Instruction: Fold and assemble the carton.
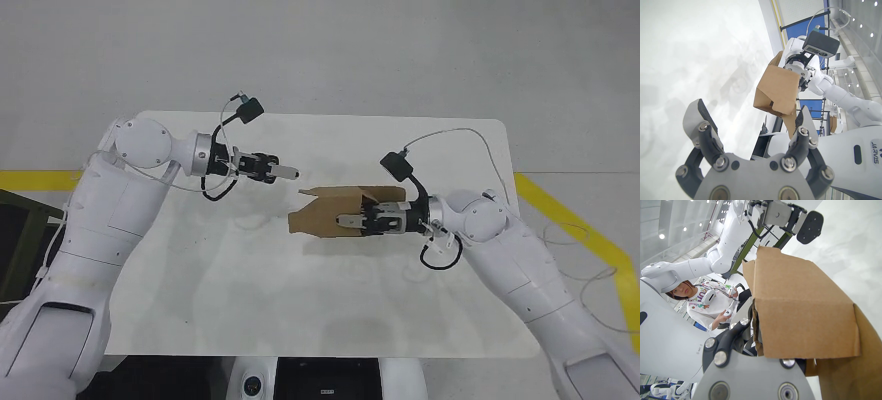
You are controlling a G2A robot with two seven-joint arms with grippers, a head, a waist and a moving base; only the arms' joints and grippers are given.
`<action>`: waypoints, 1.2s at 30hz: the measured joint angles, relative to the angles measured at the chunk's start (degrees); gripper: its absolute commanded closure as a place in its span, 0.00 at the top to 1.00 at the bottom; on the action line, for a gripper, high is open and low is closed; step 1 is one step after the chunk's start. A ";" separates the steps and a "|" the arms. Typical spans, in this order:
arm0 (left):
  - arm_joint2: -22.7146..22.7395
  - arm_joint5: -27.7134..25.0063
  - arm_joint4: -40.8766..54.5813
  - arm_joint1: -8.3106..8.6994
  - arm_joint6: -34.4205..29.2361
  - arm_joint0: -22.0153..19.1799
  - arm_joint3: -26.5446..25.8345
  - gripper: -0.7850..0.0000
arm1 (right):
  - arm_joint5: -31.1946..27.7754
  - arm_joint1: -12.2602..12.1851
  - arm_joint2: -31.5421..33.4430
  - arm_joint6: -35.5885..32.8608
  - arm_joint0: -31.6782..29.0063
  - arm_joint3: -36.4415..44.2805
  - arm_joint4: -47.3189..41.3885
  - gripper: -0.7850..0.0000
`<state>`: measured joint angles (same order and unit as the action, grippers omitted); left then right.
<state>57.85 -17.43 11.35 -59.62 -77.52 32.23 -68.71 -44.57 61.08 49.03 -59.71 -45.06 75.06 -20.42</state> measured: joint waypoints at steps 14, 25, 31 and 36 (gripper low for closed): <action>-4.62 1.41 0.04 -0.87 -2.92 -0.23 -2.34 1.00 | -1.74 -0.48 -1.56 1.74 0.91 -0.10 -4.34 0.00; -6.83 1.36 0.36 -1.69 -2.58 -1.95 -1.63 1.00 | -2.73 -0.75 -3.00 2.73 1.91 0.46 -4.57 0.00; -6.57 0.94 0.79 -1.66 -2.69 -2.32 -0.66 1.00 | -3.26 -0.98 -3.16 3.26 2.33 -0.73 -4.54 0.00; -5.26 0.81 1.02 -1.23 -2.64 -2.07 -0.08 1.00 | -3.97 -1.49 -1.70 3.98 2.55 -3.29 -3.44 0.00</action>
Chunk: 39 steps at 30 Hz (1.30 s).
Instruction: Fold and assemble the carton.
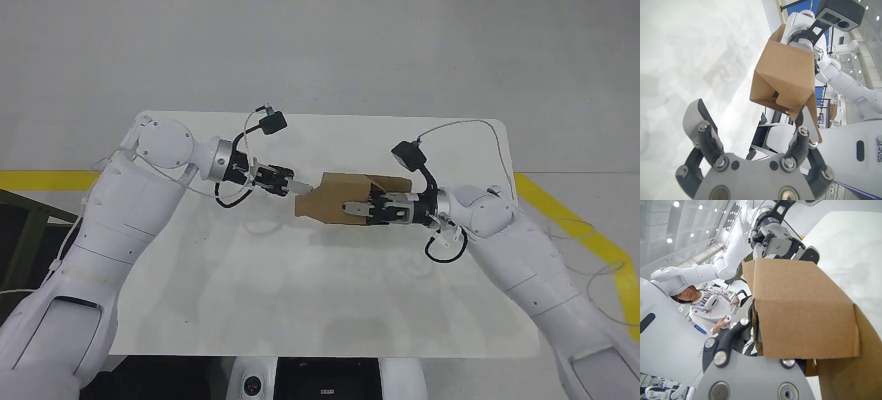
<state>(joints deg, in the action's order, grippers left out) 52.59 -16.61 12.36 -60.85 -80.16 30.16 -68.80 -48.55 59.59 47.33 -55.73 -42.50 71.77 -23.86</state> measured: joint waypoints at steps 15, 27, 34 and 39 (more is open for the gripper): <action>2.82 1.07 -2.38 1.55 -0.02 2.37 -7.26 1.00 | 2.02 -0.01 2.37 3.92 -0.72 -2.14 5.90 0.00; 2.05 3.30 -9.72 1.87 3.57 2.19 -6.43 1.00 | 2.14 0.21 2.81 2.55 -1.21 0.61 6.03 0.00; 1.83 3.99 -11.63 2.08 3.59 2.13 -5.70 1.00 | 1.99 0.71 1.88 0.81 -1.32 2.01 3.49 0.00; 1.16 4.01 -12.32 2.00 3.78 2.03 -5.38 1.00 | 1.73 1.15 1.18 0.06 -1.04 2.64 2.32 0.00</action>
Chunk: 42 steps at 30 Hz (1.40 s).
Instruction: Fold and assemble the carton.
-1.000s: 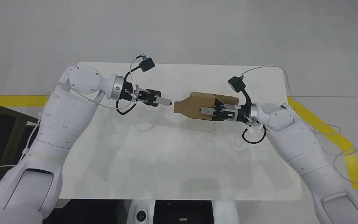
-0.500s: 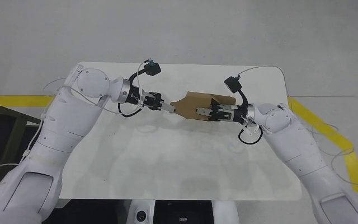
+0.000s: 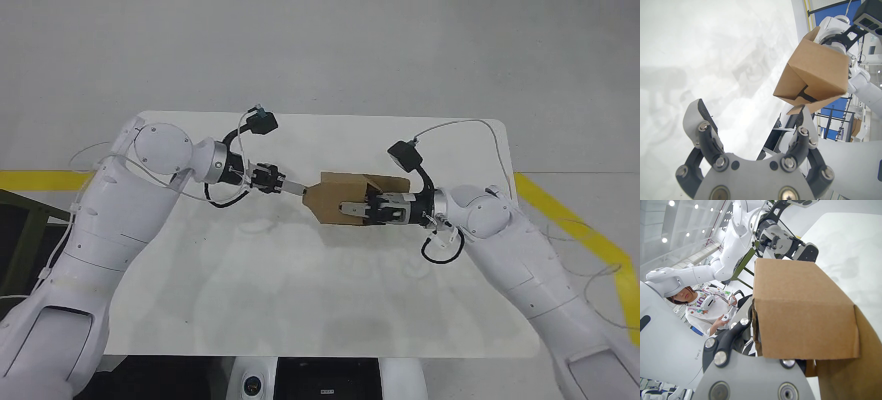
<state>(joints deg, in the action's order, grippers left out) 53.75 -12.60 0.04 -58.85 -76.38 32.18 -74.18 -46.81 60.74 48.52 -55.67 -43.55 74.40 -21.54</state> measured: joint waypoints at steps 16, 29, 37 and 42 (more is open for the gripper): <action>-1.84 -1.28 1.05 -0.56 1.01 -0.46 -0.97 1.00 | -0.64 1.70 -1.78 -0.17 1.73 -0.49 -1.70 0.00; -2.54 -1.79 2.34 -0.88 1.92 -0.50 -1.58 1.00 | -0.95 2.54 -1.90 -0.07 2.06 -1.35 -1.88 0.00; -3.12 -2.16 3.49 -1.22 2.35 -0.85 -0.90 1.00 | -1.07 2.86 -1.64 -0.26 1.81 -1.86 -2.19 0.00; -3.55 -2.99 4.39 -1.46 2.59 -0.88 0.38 1.00 | -1.27 3.05 -1.57 -0.49 1.67 -2.45 -2.72 0.00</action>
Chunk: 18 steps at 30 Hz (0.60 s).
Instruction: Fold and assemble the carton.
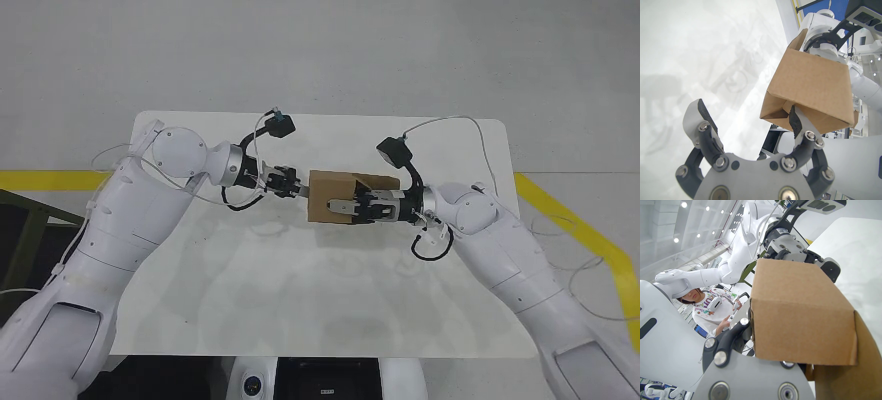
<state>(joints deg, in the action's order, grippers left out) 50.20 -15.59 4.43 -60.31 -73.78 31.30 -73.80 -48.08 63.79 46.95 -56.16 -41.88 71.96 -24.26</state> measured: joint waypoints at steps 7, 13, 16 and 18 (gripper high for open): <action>0.32 -2.57 0.66 0.01 0.00 0.09 1.97 1.00 | 0.07 0.08 0.51 -0.10 -0.06 -0.57 -0.41 0.00; 0.83 -5.39 1.18 0.05 1.33 0.59 3.24 1.00 | 0.08 0.03 0.79 -0.12 -0.30 -0.26 -1.00 0.00; 1.26 -6.28 1.71 0.07 2.67 0.96 3.71 1.00 | 0.11 0.04 0.73 -0.15 -0.36 0.11 -1.58 0.00; 1.41 -6.62 2.06 0.06 3.18 1.11 3.81 1.00 | 0.07 0.05 0.71 -0.10 -0.37 0.27 -1.86 0.00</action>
<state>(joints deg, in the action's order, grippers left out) 51.61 -22.21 6.49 -60.25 -70.61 32.41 -69.99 -48.02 63.84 47.66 -56.26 -42.24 72.23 -26.12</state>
